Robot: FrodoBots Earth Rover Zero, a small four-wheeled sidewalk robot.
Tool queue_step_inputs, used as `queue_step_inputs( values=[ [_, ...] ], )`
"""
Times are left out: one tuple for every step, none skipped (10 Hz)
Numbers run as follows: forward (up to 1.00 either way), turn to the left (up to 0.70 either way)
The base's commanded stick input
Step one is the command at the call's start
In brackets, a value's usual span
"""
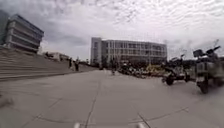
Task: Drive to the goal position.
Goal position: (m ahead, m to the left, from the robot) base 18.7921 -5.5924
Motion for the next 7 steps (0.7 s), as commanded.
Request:
queue_step_inputs(
  values=[
    [0.70,0.00],
    [0.70,0.00],
    [0.70,0.00],
    [0.70,0.00],
    [0.70,0.00],
    [0.70,0.00],
    [0.70,0.00]
  ],
)
